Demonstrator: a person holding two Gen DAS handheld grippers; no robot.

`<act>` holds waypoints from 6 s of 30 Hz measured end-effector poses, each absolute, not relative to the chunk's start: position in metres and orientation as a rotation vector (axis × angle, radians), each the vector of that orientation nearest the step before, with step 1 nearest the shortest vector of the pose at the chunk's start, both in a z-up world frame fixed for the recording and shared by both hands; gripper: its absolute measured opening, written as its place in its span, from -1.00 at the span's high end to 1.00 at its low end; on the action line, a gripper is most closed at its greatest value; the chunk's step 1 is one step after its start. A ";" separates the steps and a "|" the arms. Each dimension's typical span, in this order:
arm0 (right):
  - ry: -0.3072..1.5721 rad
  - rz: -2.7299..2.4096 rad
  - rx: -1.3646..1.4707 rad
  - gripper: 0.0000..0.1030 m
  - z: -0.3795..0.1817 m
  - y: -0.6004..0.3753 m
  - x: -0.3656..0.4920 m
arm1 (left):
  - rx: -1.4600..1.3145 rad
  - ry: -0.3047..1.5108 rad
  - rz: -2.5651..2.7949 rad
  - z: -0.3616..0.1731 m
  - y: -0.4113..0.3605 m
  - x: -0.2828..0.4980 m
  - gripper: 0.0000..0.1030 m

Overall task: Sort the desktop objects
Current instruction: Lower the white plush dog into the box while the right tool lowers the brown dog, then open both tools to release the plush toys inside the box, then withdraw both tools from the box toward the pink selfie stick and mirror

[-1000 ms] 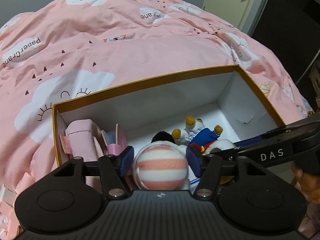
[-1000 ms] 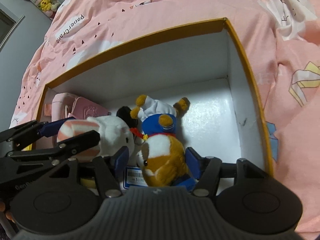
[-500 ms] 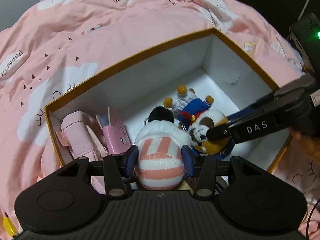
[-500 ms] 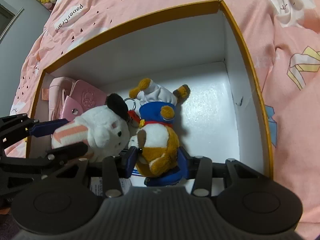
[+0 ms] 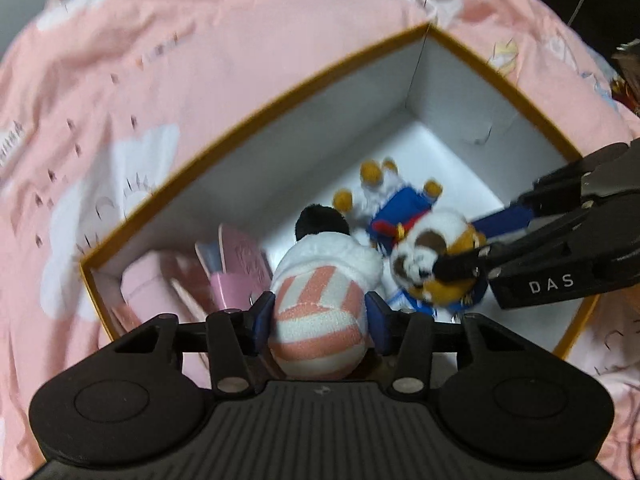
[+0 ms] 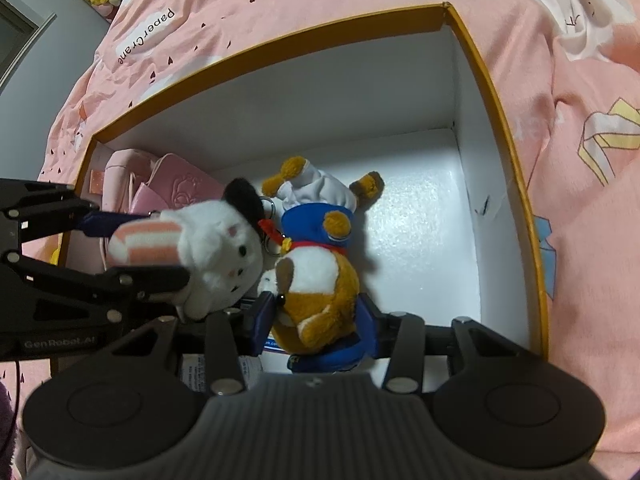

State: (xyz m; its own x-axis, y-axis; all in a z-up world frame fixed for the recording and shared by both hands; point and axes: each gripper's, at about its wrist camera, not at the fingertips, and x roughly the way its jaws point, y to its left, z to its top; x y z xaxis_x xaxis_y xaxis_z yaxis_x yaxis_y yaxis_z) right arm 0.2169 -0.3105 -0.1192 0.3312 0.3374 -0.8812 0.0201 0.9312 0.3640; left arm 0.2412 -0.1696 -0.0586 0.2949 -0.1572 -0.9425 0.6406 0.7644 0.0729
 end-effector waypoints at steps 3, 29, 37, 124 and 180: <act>1.214 0.209 0.362 0.13 -0.120 -0.313 0.216 | 0.486 1.042 -0.524 -0.059 -0.172 0.231 -0.05; 1.183 0.172 0.381 0.17 -0.118 -0.310 0.223 | 0.194 1.146 -0.658 -0.043 -0.133 0.239 0.12; 1.188 0.174 0.349 0.18 -0.116 -0.309 0.220 | 0.252 1.241 -0.654 -0.065 -0.137 0.235 0.20; 1.105 0.322 0.169 0.24 -0.117 -0.275 0.248 | 0.382 0.904 -0.604 -0.074 -0.156 0.221 0.93; 0.856 0.587 0.062 0.17 -0.033 -0.073 0.182 | -0.019 0.846 0.012 -0.004 0.147 0.127 0.33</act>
